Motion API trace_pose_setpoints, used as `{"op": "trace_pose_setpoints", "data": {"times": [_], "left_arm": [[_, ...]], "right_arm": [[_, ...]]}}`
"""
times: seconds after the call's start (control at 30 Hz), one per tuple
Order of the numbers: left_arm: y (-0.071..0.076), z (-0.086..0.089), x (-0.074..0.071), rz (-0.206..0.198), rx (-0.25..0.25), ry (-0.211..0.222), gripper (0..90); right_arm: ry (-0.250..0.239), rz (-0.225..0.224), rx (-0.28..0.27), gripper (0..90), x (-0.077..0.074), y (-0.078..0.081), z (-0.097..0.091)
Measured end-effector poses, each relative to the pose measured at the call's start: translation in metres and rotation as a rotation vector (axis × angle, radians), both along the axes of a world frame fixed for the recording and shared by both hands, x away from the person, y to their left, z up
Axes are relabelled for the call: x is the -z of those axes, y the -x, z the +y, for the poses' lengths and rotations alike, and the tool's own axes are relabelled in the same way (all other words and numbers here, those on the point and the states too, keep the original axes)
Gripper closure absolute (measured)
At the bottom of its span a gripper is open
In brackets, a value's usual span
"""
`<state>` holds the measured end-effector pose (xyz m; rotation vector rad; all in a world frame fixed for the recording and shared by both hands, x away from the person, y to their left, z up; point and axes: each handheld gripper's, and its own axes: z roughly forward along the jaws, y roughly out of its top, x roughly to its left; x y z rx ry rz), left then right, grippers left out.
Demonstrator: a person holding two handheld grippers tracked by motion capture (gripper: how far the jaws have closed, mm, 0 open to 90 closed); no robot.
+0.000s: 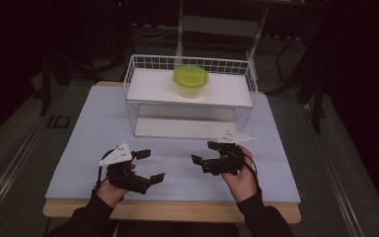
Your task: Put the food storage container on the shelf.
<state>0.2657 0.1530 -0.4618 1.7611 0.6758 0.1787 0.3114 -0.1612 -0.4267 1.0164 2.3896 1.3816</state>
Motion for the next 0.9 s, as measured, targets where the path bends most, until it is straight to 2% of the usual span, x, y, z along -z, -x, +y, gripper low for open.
{"op": "trace_pose_setpoints", "data": {"times": [0.2, 0.23, 0.4, 0.63, 0.9], "left_arm": [[0.001, -0.003, 0.004, 0.003, 0.015, -0.01, 3.2], [0.001, -0.004, 0.004, 0.003, 0.018, -0.011, 3.2], [0.001, -0.004, 0.008, 0.005, 0.024, -0.015, 3.2], [0.0, 0.0, 0.013, 0.017, 0.015, -0.013, 3.2], [0.002, -0.001, 0.013, 0.012, 0.017, -0.018, 3.3]], "right_arm": [[-0.002, 0.007, -0.002, 20.8, 0.017, 0.013, -0.013], [0.011, 0.013, -0.008, 20.7, 0.024, 0.016, -0.017], [0.024, 0.016, -0.002, 20.7, 0.037, 0.019, -0.022], [0.051, 0.014, 0.0, 20.1, 0.047, 0.018, -0.022], [0.079, 0.019, -0.009, 19.8, 0.052, 0.017, -0.019]]}}
